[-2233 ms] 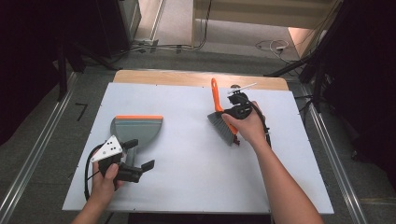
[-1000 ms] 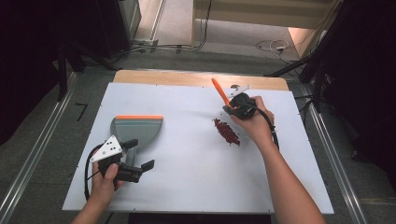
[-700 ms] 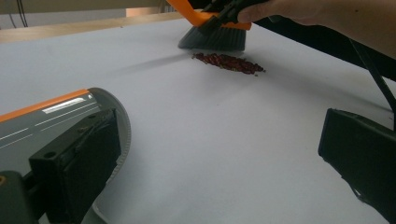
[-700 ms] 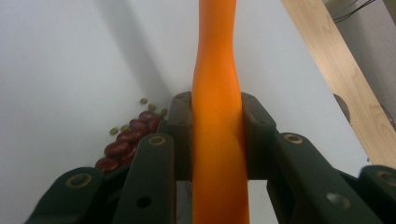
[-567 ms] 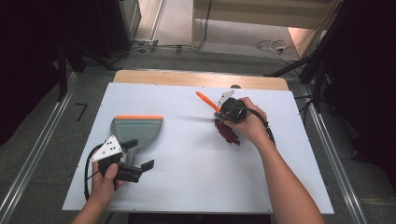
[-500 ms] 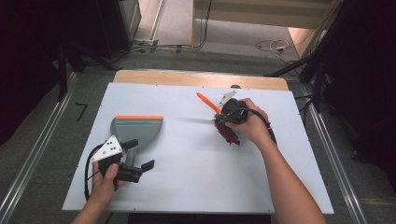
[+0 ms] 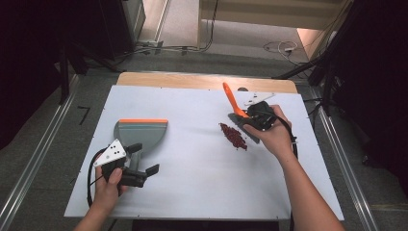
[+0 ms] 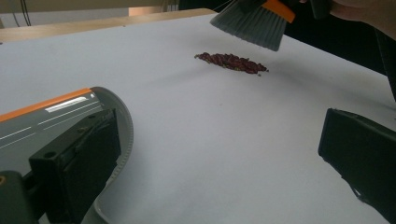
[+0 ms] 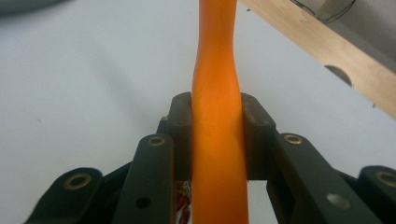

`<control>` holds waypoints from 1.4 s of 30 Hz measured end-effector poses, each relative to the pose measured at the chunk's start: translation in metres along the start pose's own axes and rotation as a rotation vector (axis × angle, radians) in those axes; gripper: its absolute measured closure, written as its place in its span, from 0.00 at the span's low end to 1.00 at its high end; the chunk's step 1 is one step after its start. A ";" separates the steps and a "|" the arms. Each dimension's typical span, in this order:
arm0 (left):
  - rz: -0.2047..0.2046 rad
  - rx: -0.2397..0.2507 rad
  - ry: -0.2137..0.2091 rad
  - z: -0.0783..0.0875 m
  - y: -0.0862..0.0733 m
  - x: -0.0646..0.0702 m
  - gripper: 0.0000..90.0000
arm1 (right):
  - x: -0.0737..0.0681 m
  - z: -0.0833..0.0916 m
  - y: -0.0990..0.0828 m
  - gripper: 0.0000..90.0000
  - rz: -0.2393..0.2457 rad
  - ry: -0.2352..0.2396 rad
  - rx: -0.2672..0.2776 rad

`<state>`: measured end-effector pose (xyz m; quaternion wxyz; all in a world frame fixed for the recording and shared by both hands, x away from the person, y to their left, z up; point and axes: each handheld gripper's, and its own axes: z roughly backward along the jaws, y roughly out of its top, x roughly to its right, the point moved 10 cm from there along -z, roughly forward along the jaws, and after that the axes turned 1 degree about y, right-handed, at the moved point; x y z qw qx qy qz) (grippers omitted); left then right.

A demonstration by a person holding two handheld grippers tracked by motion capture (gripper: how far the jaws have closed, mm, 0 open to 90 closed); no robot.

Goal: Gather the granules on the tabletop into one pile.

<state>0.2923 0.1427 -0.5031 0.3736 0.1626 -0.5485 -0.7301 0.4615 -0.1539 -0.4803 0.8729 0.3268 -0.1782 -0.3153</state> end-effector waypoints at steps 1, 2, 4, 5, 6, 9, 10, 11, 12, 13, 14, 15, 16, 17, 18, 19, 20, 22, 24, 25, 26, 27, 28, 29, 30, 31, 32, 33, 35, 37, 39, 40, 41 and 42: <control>0.000 0.001 0.001 0.000 0.000 0.000 0.00 | 0.001 0.004 -0.002 0.76 -0.035 0.008 0.009; 0.000 0.001 0.002 0.000 0.000 0.000 0.00 | 0.002 0.009 -0.005 0.76 -0.075 0.012 0.020; -0.001 0.002 0.005 0.000 0.000 -0.001 0.00 | 0.002 0.016 -0.010 0.76 -0.136 0.020 0.024; 0.000 0.002 0.006 0.000 0.000 -0.001 0.00 | 0.002 0.020 -0.014 0.76 -0.169 0.030 0.024; -0.001 0.004 0.007 -0.001 0.000 -0.001 0.00 | 0.002 0.023 -0.017 0.76 -0.197 0.044 0.029; -0.005 0.004 0.008 0.000 0.000 -0.001 0.00 | 0.002 0.034 -0.027 0.76 -0.255 0.072 0.047; -0.005 0.005 0.011 0.000 0.000 -0.001 0.00 | 0.003 0.036 -0.030 0.76 -0.266 0.073 0.058; -0.005 0.005 0.011 0.000 0.000 -0.001 0.00 | 0.003 0.039 -0.034 0.76 -0.276 0.077 0.065; -0.005 0.007 0.013 0.000 0.001 -0.001 0.00 | 0.003 0.041 -0.036 0.76 -0.283 0.079 0.071; -0.005 0.010 0.014 0.000 0.001 -0.001 0.00 | 0.003 0.043 -0.040 0.76 -0.295 0.079 0.077; -0.005 0.012 0.014 0.000 0.001 -0.002 0.00 | 0.003 0.046 -0.045 0.76 -0.310 0.077 0.084; -0.005 0.012 0.015 0.001 0.001 -0.002 0.00 | 0.003 0.048 -0.049 0.76 -0.323 0.082 0.091; -0.005 0.015 0.016 0.001 0.001 -0.002 0.00 | 0.003 0.049 -0.053 0.76 -0.336 0.084 0.091; -0.005 0.015 0.016 0.001 0.001 -0.002 0.00 | 0.003 0.051 -0.058 0.76 -0.349 0.086 0.096; -0.006 0.015 0.018 0.001 0.002 -0.002 0.00 | 0.003 0.052 -0.062 0.76 -0.357 0.083 0.098; -0.007 0.015 0.019 0.001 0.002 -0.002 0.00 | 0.003 0.054 -0.067 0.76 -0.363 0.082 0.097; -0.007 0.017 0.020 0.001 0.002 -0.002 0.00 | 0.003 0.055 -0.070 0.76 -0.371 0.079 0.098; -0.008 0.021 0.023 0.001 0.002 -0.002 0.00 | 0.002 0.059 -0.078 0.76 -0.385 0.085 0.101; -0.008 0.023 0.025 0.001 0.002 -0.003 0.00 | 0.002 0.061 -0.085 0.76 -0.399 0.086 0.104; -0.007 0.024 0.026 0.002 0.002 -0.003 0.00 | 0.002 0.062 -0.088 0.76 -0.404 0.088 0.104; -0.006 0.026 0.025 0.002 0.003 -0.003 0.00 | 0.001 0.064 -0.092 0.76 -0.415 0.091 0.103; -0.008 0.028 0.025 0.002 0.003 -0.003 0.00 | 0.001 0.065 -0.094 0.76 -0.420 0.090 0.102; -0.010 0.032 0.027 0.003 0.003 -0.003 0.00 | 0.001 0.066 -0.098 0.76 -0.428 0.092 0.101; -0.009 0.036 0.027 0.003 0.004 -0.003 0.00 | 0.001 0.068 -0.101 0.76 -0.433 0.094 0.105; -0.014 0.037 0.028 0.004 0.004 -0.003 0.00 | 0.000 0.070 -0.105 0.76 -0.442 0.096 0.107; -0.018 0.037 0.030 0.004 0.004 -0.004 0.00 | -0.001 0.072 -0.108 0.76 -0.450 0.098 0.107; -0.017 0.039 0.032 0.005 0.004 -0.004 0.00 | -0.002 0.074 -0.111 0.76 -0.450 0.105 0.111; -0.015 0.047 0.031 0.005 0.004 -0.004 0.00 | -0.003 0.076 -0.113 0.76 -0.449 0.107 0.115; -0.016 0.063 0.035 0.007 0.006 -0.004 0.00 | -0.004 0.081 -0.119 0.76 -0.444 0.110 0.126; -0.026 0.080 0.043 0.010 0.007 -0.004 0.00 | -0.004 0.085 -0.123 0.76 -0.447 0.112 0.137; -0.022 0.086 0.045 0.011 0.008 -0.005 0.00 | -0.002 0.089 -0.127 0.76 -0.463 0.109 0.145; -0.020 0.087 0.045 0.011 0.007 -0.006 0.00 | 0.000 0.089 -0.129 0.76 -0.469 0.109 0.145; -0.019 0.085 0.046 0.011 0.007 -0.006 0.00 | 0.001 0.089 -0.130 0.76 -0.472 0.109 0.144; -0.017 0.084 0.048 0.011 0.007 -0.006 0.00 | 0.002 0.089 -0.131 0.76 -0.476 0.108 0.144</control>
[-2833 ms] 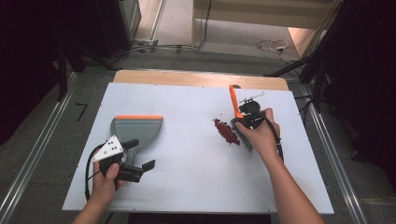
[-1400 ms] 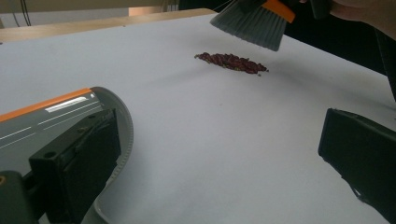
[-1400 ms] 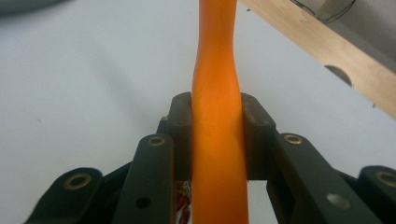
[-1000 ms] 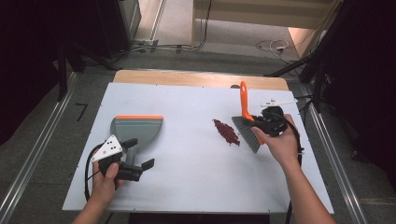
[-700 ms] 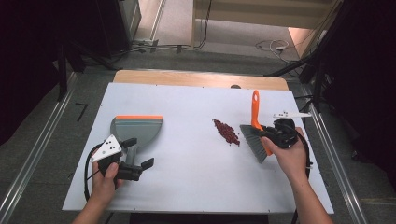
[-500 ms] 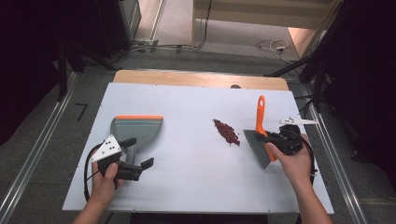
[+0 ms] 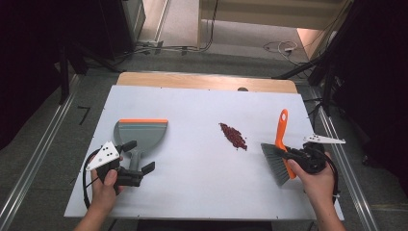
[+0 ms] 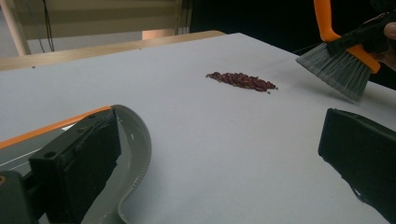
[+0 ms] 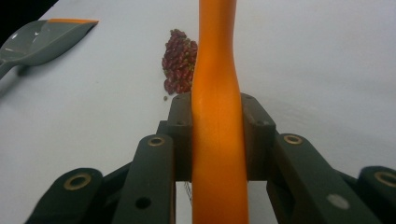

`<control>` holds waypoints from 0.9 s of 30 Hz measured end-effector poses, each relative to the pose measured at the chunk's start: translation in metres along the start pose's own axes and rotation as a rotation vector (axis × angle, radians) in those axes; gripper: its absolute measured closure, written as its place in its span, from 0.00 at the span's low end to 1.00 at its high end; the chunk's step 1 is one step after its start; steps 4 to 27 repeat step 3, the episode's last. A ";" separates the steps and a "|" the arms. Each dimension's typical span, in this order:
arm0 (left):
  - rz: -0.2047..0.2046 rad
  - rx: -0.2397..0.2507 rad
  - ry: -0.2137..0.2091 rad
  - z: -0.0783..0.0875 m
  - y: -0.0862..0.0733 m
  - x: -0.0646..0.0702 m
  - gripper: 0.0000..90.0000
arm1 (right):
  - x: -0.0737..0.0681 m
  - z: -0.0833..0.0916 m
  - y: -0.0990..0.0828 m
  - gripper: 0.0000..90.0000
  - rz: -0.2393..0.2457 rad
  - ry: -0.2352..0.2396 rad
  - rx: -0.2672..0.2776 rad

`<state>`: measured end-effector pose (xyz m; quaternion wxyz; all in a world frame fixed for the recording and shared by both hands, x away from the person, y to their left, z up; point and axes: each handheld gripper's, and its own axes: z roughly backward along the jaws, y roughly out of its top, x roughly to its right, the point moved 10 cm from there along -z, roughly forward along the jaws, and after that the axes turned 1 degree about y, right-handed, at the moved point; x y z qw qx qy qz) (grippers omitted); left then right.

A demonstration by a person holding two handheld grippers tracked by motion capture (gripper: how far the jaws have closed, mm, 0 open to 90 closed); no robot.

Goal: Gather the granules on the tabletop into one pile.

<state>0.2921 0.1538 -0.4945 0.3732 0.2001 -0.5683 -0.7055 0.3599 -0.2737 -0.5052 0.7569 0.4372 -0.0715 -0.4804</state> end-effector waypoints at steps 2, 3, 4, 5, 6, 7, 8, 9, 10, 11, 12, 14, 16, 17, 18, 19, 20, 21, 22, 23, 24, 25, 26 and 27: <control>0.000 -0.002 0.001 0.000 0.000 0.000 0.00 | 0.002 0.000 0.000 0.76 -0.010 0.006 0.003; 0.000 -0.002 0.001 0.000 0.000 0.000 0.00 | 0.002 0.000 0.001 0.76 -0.010 0.005 0.005; 0.000 -0.002 0.001 0.000 0.000 0.000 0.00 | 0.002 0.000 0.001 0.76 -0.010 0.005 0.005; 0.000 -0.002 0.001 0.000 0.000 0.000 0.00 | 0.002 0.000 0.001 0.76 -0.010 0.005 0.005; 0.000 -0.002 0.001 0.000 0.000 0.000 0.00 | 0.002 0.000 0.001 0.76 -0.010 0.005 0.005; 0.000 -0.002 0.001 0.000 0.000 0.000 0.00 | 0.002 0.000 0.001 0.76 -0.010 0.005 0.005; 0.000 -0.002 0.001 0.000 0.000 0.000 0.00 | 0.002 0.000 0.001 0.76 -0.010 0.005 0.005; 0.000 -0.002 0.001 0.000 0.000 0.000 0.00 | 0.002 0.000 0.001 0.76 -0.010 0.005 0.005; 0.000 -0.002 0.001 0.000 0.000 0.000 0.00 | 0.002 0.000 0.001 0.76 -0.010 0.005 0.005; 0.000 -0.002 0.001 0.000 0.000 0.000 0.00 | 0.002 0.000 0.001 0.76 -0.010 0.005 0.005; 0.000 -0.002 0.001 0.000 0.000 0.000 0.00 | 0.002 0.000 0.001 0.76 -0.010 0.005 0.005; 0.000 -0.002 0.001 0.000 0.000 0.000 0.00 | 0.002 0.000 0.001 0.76 -0.010 0.005 0.005; 0.000 -0.002 0.001 0.000 0.000 0.000 0.00 | 0.002 0.000 0.001 0.76 -0.010 0.005 0.005; 0.000 -0.002 0.001 0.000 0.000 0.000 0.00 | 0.002 0.000 0.001 0.76 -0.010 0.005 0.005; 0.000 -0.002 0.001 0.000 0.000 0.000 0.00 | 0.002 0.000 0.001 0.76 -0.010 0.005 0.005; 0.000 -0.002 0.001 0.000 0.000 0.000 0.00 | 0.002 0.000 0.001 0.76 -0.010 0.005 0.005; 0.000 -0.002 0.001 0.000 0.000 0.000 0.00 | 0.002 0.000 0.001 0.76 -0.010 0.005 0.005; 0.000 -0.002 0.001 0.000 0.000 0.000 0.00 | 0.002 0.000 0.001 0.76 -0.010 0.005 0.005; 0.000 -0.002 0.001 0.000 0.000 0.000 0.00 | 0.002 0.000 0.001 0.76 -0.010 0.005 0.005; 0.000 -0.002 0.001 0.000 0.000 0.000 0.00 | 0.002 0.000 0.001 0.76 -0.010 0.005 0.005; 0.000 -0.002 0.001 0.000 0.000 0.000 0.00 | 0.002 0.000 0.001 0.76 -0.010 0.005 0.005; 0.000 -0.002 0.001 0.000 0.000 0.000 0.00 | 0.002 0.000 0.001 0.76 -0.010 0.005 0.005; 0.000 -0.002 0.001 0.000 0.000 0.000 0.00 | 0.002 0.000 0.001 0.76 -0.010 0.005 0.005; 0.000 -0.002 0.001 0.000 0.000 0.000 0.00 | 0.002 0.000 0.001 0.76 -0.010 0.005 0.005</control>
